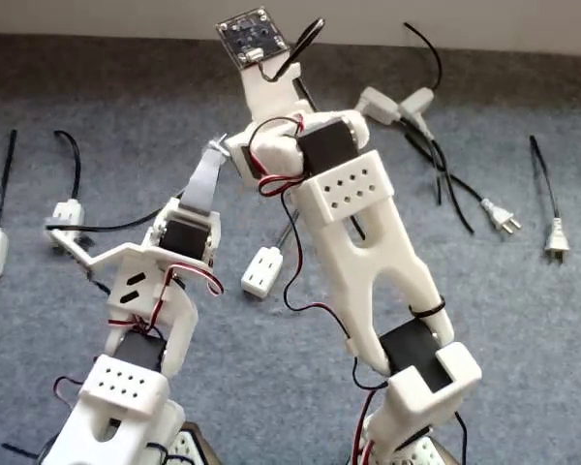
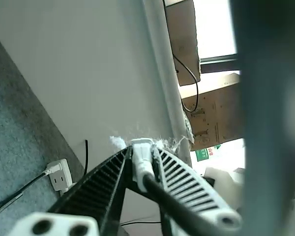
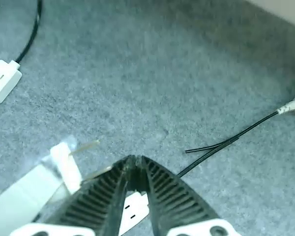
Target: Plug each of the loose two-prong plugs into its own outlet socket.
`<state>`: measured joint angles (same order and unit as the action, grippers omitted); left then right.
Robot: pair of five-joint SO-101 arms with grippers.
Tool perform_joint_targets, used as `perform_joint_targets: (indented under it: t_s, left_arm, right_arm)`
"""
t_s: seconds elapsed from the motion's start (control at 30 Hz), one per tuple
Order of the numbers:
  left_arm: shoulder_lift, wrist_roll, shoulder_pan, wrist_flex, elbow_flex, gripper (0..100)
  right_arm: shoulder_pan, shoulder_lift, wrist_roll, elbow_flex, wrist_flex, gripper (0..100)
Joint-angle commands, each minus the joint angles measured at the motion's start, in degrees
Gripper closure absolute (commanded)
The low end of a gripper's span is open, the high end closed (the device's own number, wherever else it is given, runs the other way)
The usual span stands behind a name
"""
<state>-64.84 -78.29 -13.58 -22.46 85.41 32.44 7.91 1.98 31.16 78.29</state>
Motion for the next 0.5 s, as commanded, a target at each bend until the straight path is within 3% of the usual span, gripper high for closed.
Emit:
perform_joint_targets:
  t_s: [0.0, 0.17, 0.47]
  left_arm:
    - [-0.3, 3.9, -6.1, 0.1, 0.0, 99]
    - [-0.2, 5.3, -7.3, 0.1, 0.0, 99]
    - [0.2, 5.2, -2.2, 0.1, -0.6, 99]
  right_arm:
    - [-0.7, -0.3, 0.4, 3.9, -2.7, 99.1]
    - [-0.7, -0.4, 0.4, 3.9, -2.2, 99.1]
    - [-2.2, -0.8, 0.4, 5.3, 1.8, 99.1]
